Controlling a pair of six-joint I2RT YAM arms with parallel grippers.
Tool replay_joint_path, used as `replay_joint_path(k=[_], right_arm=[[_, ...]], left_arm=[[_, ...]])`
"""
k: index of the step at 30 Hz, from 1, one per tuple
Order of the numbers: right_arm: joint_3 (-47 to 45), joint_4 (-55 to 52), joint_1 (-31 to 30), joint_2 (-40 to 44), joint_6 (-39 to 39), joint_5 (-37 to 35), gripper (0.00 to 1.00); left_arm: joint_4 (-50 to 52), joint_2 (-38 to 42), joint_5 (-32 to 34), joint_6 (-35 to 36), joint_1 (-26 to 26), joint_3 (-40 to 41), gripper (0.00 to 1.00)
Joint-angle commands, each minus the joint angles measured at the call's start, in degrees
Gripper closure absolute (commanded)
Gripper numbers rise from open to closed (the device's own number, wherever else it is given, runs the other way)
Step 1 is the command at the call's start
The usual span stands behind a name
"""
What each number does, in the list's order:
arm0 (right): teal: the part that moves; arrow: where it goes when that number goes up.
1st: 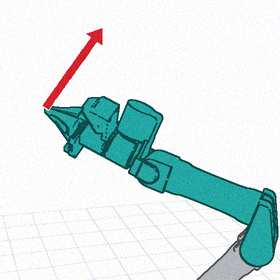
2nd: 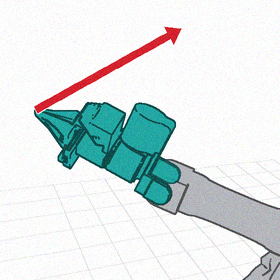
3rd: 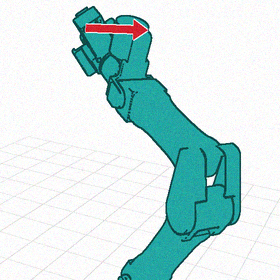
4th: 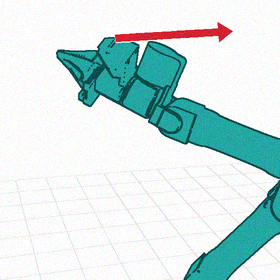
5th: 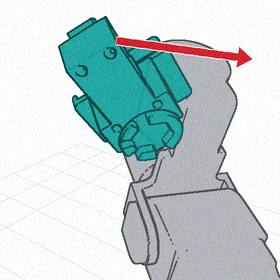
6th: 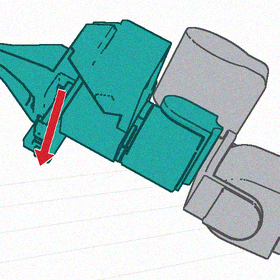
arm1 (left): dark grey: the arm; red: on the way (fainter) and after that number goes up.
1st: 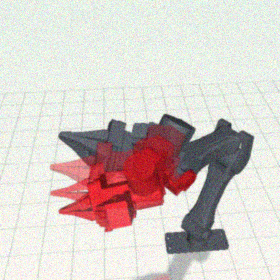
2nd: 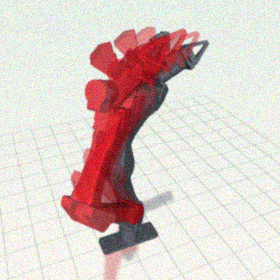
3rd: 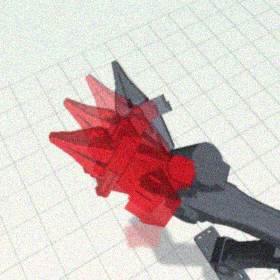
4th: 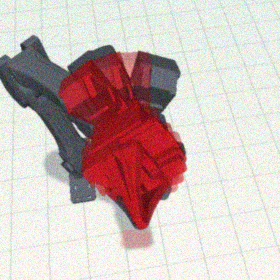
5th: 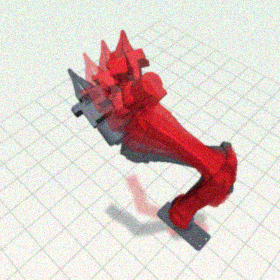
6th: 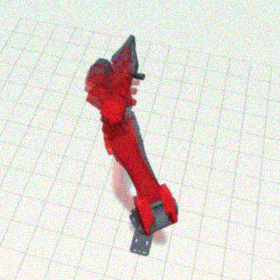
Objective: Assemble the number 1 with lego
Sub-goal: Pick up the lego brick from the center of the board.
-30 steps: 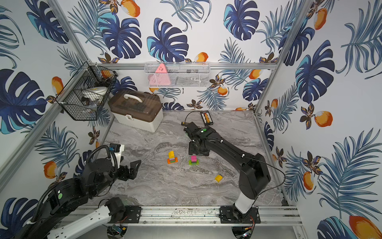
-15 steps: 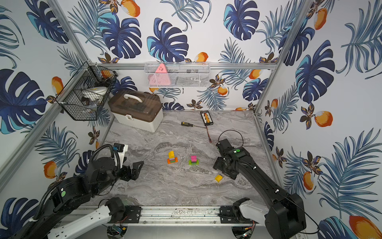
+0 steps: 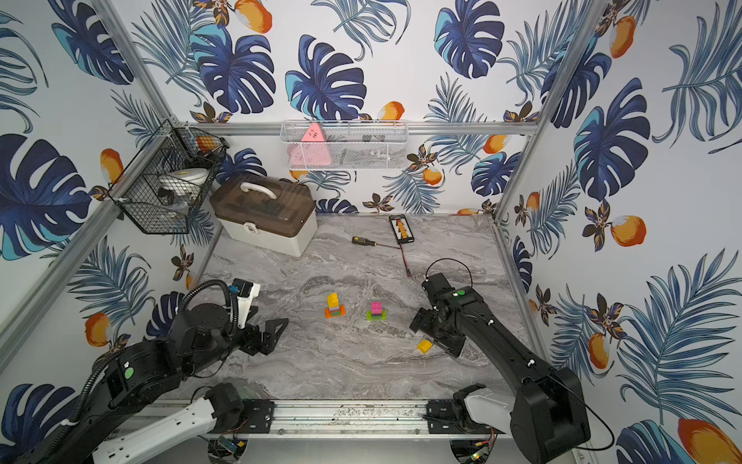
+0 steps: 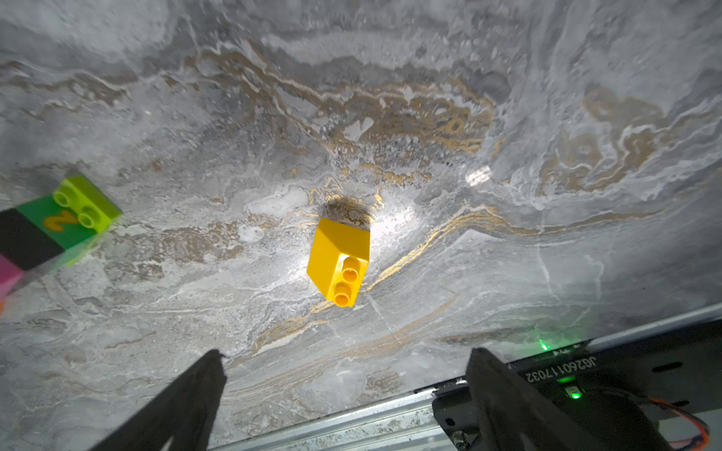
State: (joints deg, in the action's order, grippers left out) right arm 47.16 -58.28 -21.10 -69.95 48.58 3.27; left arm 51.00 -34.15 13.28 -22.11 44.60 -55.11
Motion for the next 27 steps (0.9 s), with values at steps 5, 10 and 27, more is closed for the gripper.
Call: replay_joint_path(k=[5,10,27], right_arm=[[-5.96,5.75,0.00,1.49,1.36,5.02,0.08],[-7.48,6.60,-0.08,1.98,1.31,4.85,0.11],[-8.91,7.98,-0.08,-4.38,1.87,4.39,0.26]], left_arm=[[-2.03,1.31,-3.52,1.89,0.78,-0.30,0.01],[-2.22,1.08,-2.83,1.81,0.76,0.04,0.01],[-1.51,2.69,0.67,0.95,0.78,0.40,0.01]])
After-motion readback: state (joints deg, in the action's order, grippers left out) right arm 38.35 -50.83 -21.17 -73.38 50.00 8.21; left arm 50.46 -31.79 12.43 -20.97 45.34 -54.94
